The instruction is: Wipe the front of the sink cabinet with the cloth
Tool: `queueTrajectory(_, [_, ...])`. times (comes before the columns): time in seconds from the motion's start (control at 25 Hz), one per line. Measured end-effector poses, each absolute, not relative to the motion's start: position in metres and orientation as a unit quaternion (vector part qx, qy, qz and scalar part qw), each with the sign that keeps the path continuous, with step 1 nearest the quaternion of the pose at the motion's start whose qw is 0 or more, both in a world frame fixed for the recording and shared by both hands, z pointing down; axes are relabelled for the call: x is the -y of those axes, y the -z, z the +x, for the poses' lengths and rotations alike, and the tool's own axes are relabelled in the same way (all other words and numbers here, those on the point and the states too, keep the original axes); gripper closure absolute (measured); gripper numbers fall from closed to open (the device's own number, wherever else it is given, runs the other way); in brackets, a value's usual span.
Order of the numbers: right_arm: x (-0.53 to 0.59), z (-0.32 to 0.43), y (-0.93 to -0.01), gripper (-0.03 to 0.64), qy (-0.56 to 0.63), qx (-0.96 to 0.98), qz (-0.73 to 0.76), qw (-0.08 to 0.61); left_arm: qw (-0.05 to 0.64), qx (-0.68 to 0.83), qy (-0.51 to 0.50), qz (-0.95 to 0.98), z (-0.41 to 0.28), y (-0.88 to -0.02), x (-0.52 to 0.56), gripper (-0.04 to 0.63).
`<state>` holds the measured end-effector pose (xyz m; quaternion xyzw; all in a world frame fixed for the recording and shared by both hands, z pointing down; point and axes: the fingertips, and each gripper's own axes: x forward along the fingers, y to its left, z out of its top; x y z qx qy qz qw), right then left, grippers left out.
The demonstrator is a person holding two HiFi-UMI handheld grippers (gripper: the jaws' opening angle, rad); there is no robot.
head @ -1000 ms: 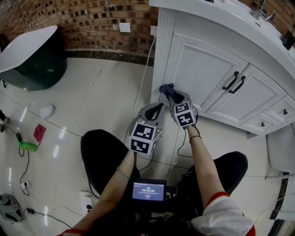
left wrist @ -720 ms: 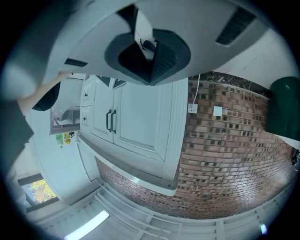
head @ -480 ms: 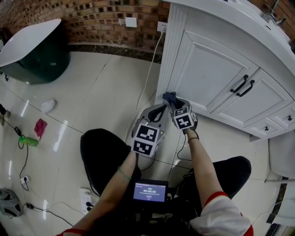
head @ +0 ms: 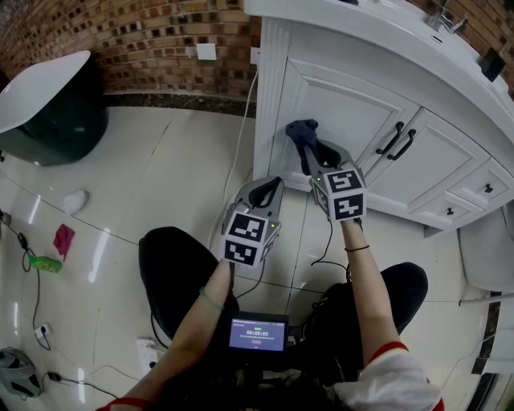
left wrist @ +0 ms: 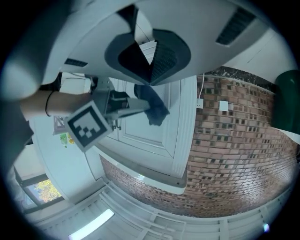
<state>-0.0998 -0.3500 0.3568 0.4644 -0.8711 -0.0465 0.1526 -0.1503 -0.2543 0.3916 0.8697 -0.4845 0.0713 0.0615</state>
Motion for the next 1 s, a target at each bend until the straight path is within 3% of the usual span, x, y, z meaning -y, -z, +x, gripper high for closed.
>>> queueTrajectory(0.24, [0.344,-0.072,-0.228,0.552,0.135,0.859,0.484,0.102,0.041,0.476,-0.069,0.876,-0.135,-0.372,0.251,0.575])
queueTrajectory(0.44, [0.342,-0.055,-0.174,0.552,0.169,0.846,0.5,0.079,0.031,0.472,-0.072,0.878,-0.127,-0.366,0.246,0.575])
queueTrajectory(1.0, [0.365,-0.056,-0.295,0.552,0.12,0.849,0.49,0.159,0.05,0.477,-0.091,0.873,-0.131,-0.386,0.244,0.575])
